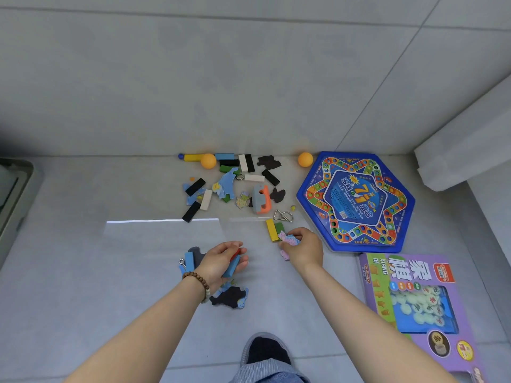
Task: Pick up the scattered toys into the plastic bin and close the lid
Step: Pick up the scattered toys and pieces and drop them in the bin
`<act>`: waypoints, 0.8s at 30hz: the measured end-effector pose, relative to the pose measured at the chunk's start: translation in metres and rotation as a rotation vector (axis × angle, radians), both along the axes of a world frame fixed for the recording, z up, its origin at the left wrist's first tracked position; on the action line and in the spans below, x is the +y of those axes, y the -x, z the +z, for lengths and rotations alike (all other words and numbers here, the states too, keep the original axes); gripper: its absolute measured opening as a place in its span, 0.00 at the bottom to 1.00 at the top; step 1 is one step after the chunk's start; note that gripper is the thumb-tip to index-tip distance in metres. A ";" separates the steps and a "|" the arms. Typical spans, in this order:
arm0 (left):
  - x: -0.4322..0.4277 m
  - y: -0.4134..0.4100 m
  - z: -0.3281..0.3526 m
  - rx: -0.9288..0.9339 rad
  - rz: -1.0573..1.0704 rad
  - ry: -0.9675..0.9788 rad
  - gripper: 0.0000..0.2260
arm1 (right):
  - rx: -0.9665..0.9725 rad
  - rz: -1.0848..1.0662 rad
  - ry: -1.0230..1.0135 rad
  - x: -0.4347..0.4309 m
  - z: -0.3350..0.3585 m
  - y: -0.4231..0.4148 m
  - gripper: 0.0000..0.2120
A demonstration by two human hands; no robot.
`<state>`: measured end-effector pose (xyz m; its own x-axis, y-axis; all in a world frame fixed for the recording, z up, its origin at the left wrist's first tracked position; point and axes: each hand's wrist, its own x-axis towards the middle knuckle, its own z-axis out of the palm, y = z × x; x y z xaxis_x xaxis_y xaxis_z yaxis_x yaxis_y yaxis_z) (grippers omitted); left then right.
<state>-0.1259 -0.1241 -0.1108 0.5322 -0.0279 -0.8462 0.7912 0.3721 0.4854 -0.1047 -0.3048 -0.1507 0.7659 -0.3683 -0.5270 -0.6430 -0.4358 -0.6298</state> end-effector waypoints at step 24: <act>0.257 0.002 0.245 -0.522 0.089 -0.700 0.16 | -0.179 0.540 -0.645 0.240 0.254 -0.040 0.08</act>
